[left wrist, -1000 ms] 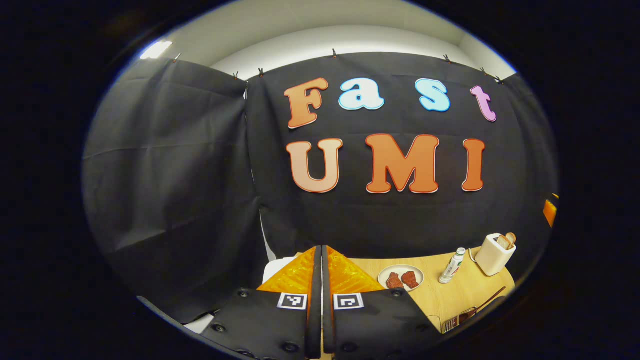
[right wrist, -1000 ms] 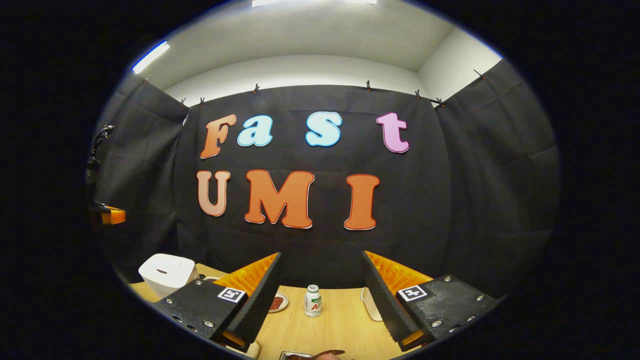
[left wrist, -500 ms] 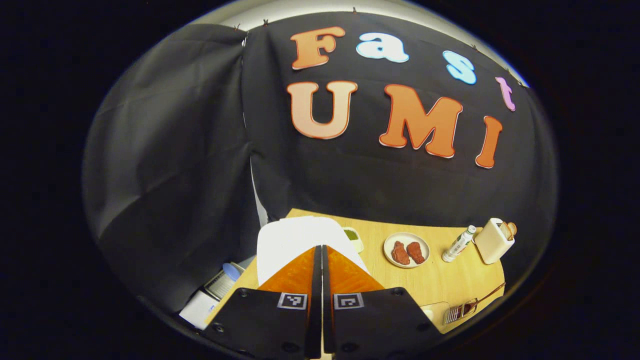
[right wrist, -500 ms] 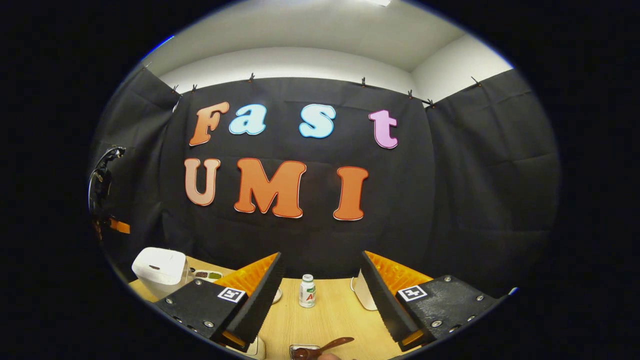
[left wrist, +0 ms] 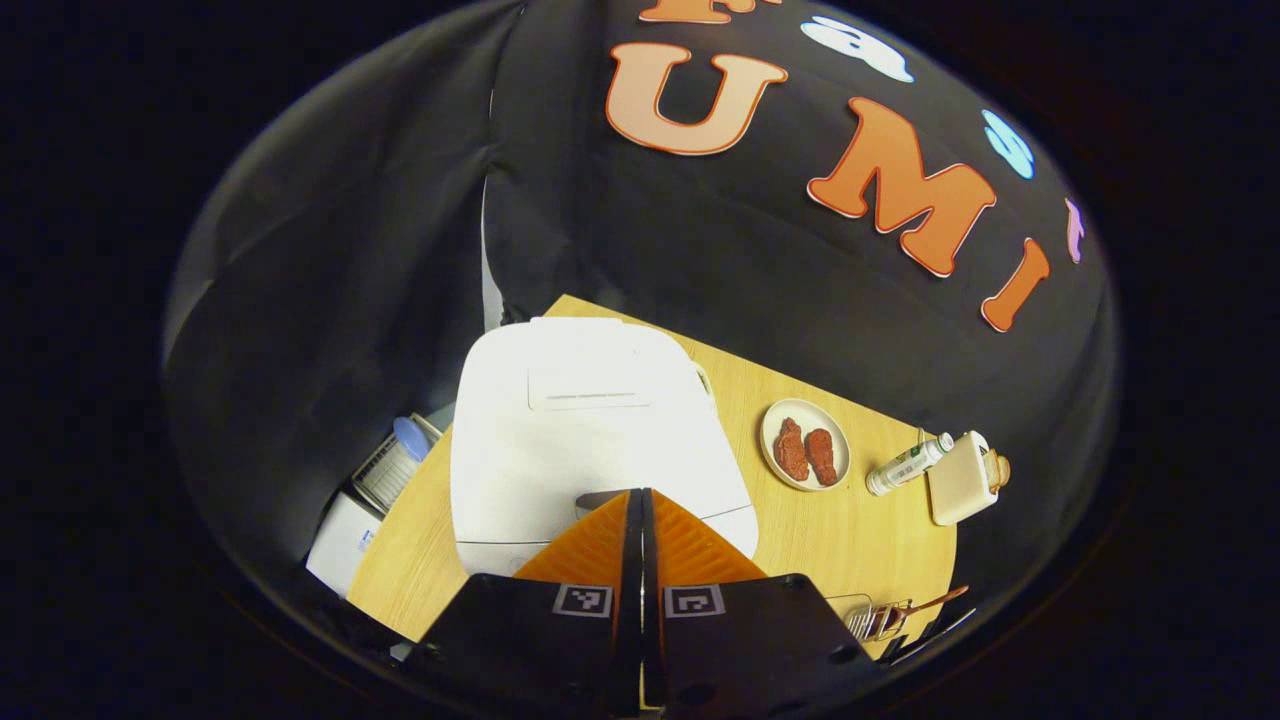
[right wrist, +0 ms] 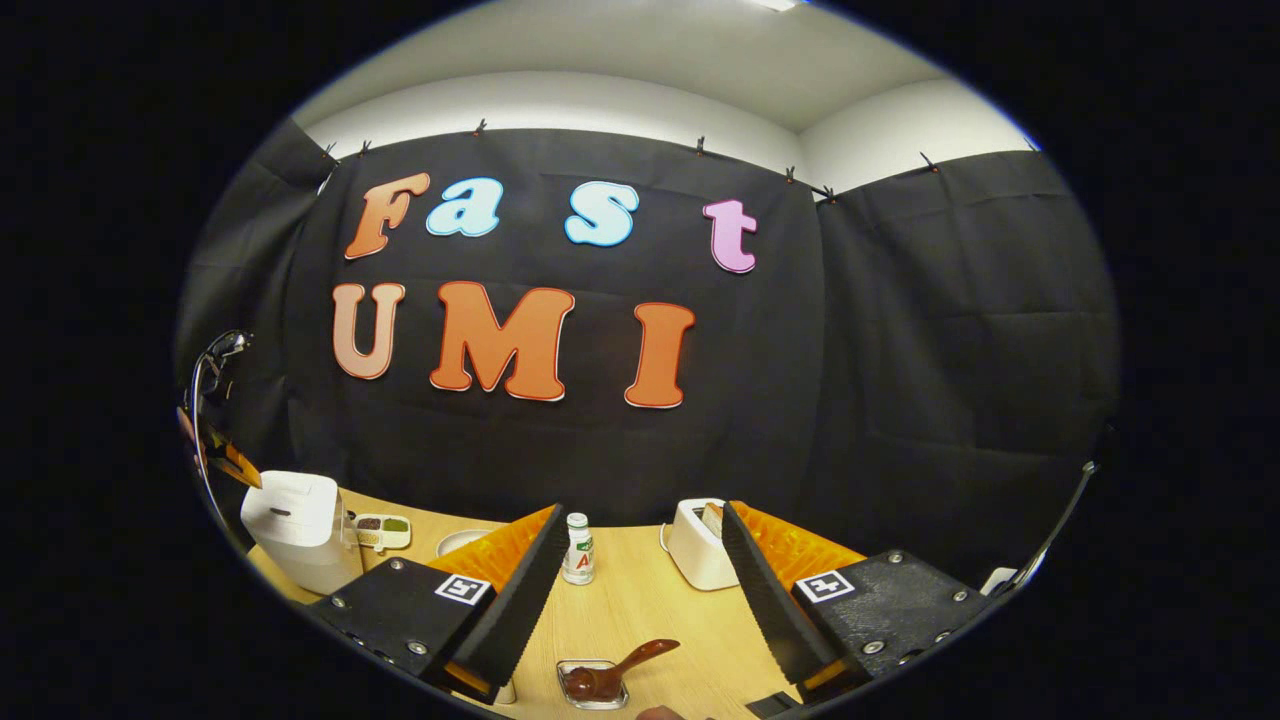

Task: Close the left gripper, press the button to open the rice cooker; take a wooden spoon from the chopstick holder with the right hand, scoop a spoonful of rice and pour it into the rice cooker, then put the wooden spoon back into the chopstick holder.

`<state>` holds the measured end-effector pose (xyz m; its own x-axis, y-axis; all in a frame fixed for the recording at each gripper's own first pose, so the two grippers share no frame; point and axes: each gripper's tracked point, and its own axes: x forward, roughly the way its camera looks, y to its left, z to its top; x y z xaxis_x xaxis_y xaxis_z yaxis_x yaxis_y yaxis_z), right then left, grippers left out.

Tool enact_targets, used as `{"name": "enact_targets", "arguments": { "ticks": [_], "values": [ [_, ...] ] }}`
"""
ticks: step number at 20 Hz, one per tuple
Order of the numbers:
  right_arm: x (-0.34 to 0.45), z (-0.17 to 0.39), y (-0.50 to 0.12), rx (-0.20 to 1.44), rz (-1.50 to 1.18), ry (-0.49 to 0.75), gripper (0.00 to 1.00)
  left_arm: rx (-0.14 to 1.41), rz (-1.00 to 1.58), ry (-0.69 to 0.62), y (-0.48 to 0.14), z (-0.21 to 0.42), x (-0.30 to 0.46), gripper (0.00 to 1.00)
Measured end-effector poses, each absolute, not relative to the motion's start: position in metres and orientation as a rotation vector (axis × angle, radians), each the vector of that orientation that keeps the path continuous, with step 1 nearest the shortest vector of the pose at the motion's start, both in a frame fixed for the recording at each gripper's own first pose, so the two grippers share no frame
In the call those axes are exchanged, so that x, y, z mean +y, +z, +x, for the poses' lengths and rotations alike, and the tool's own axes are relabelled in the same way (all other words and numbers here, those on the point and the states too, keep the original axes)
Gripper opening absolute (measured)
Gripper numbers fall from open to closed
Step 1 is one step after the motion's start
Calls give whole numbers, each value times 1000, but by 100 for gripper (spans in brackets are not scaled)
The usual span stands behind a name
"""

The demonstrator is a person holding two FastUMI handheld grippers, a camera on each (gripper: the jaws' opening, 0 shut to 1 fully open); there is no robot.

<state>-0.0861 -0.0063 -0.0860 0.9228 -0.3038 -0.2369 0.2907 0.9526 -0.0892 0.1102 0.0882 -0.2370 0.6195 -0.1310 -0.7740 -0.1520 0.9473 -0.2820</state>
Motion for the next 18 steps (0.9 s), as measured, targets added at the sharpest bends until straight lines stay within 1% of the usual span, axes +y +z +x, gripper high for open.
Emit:
{"name": "enact_targets", "arguments": {
  "ticks": [6,10,11,13,14,15,18],
  "values": [
    [-17,-97,-113,316,-37,-347,95,1030,-404,6,-275,117,79,5],
    [-23,-100,-126,353,-46,-356,95,1053,-421,59,-292,124,90,6],
    [-24,-100,-128,357,-52,-357,96,1075,-451,64,-297,122,88,6],
    [-25,-99,-131,366,-51,-356,95,1069,-473,63,-299,129,87,7],
    [-25,-97,-132,369,-48,-354,96,1076,-465,59,-300,127,89,1],
    [-26,-95,-133,370,-46,-351,95,1092,-454,60,-305,127,90,6],
    [-25,-91,-138,375,-41,-346,96,1107,-435,59,-305,131,85,6]
  ]
}}
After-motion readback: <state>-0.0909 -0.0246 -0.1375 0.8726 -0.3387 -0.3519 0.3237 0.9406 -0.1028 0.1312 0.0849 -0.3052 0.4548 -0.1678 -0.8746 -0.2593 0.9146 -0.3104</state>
